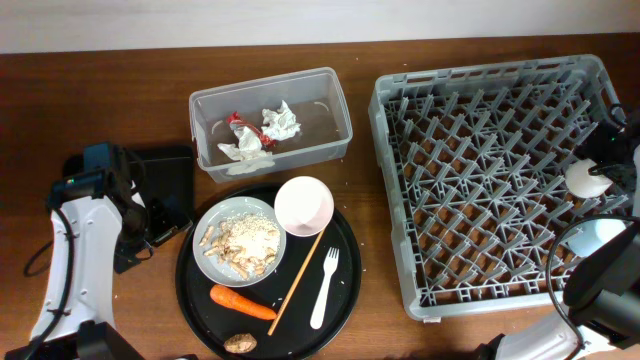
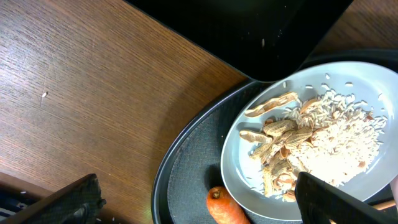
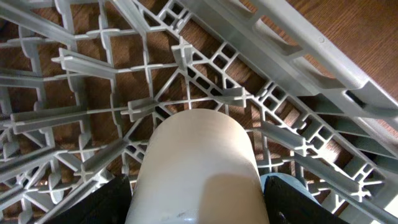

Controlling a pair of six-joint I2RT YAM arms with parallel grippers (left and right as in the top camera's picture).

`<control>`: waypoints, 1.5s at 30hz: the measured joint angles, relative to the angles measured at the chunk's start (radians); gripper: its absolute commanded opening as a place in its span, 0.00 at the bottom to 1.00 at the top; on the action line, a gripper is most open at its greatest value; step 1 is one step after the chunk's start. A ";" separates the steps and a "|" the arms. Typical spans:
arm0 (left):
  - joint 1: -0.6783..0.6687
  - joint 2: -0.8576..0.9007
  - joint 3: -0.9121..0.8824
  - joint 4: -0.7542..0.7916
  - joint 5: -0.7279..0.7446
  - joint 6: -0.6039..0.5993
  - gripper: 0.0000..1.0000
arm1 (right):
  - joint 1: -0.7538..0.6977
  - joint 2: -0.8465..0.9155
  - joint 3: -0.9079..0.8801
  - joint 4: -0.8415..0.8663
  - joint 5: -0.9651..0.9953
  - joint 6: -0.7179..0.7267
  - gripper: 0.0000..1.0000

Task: Sort waste into correct bins and load items into the dishwasher rack
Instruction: 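Place the white cup into the dish rack, then grasp the pink bowl with the right gripper, then place the pink bowl upright in the rack's back corner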

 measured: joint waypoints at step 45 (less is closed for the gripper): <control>0.000 0.000 0.000 0.000 0.000 0.000 0.99 | 1.203 0.113 -0.142 0.164 -0.081 0.131 0.04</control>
